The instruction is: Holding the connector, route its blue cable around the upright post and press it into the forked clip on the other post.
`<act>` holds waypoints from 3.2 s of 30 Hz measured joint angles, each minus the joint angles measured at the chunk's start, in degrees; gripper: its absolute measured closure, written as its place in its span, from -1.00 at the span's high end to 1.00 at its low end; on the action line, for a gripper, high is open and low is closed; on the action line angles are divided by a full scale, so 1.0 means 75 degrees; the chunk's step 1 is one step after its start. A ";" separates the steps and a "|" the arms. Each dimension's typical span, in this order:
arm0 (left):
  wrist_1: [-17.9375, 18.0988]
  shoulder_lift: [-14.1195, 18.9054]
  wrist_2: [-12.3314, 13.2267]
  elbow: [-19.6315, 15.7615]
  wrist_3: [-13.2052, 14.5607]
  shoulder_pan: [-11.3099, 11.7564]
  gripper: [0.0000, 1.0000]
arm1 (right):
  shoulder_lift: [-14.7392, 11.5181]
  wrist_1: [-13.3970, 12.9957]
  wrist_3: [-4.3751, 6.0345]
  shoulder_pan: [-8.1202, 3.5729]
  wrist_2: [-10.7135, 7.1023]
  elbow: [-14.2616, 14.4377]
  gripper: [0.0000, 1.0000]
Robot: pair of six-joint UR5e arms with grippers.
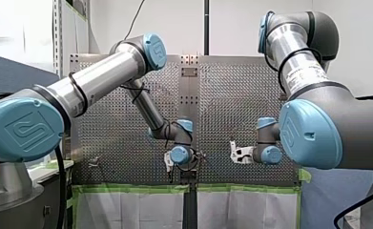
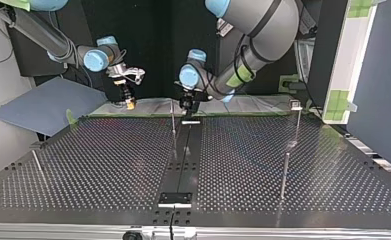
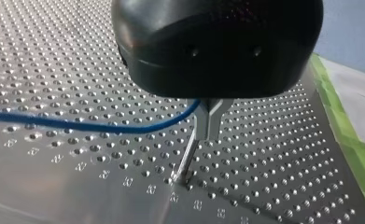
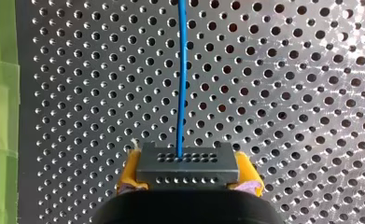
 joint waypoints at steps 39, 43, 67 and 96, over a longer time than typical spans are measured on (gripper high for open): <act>-0.0240 -0.0308 0.0307 0.0347 -0.0487 0.0223 -0.98 | 0.0099 -0.0131 0.0092 -0.0070 0.0021 -0.0086 -1.00; -0.0251 -0.0308 0.0316 0.0349 -0.0497 0.0255 -0.98 | 0.0248 -0.0039 0.0053 -0.0109 0.0081 -0.0181 -1.00; -0.0967 -0.0255 0.0336 0.0369 0.0376 0.0172 0.97 | 0.0326 0.0095 0.0009 -0.0161 0.0087 -0.0326 -1.00; -0.1833 0.0055 0.0023 0.0349 0.1375 -0.0321 0.97 | 0.0327 0.0197 0.0009 -0.0160 0.0071 -0.0325 -1.00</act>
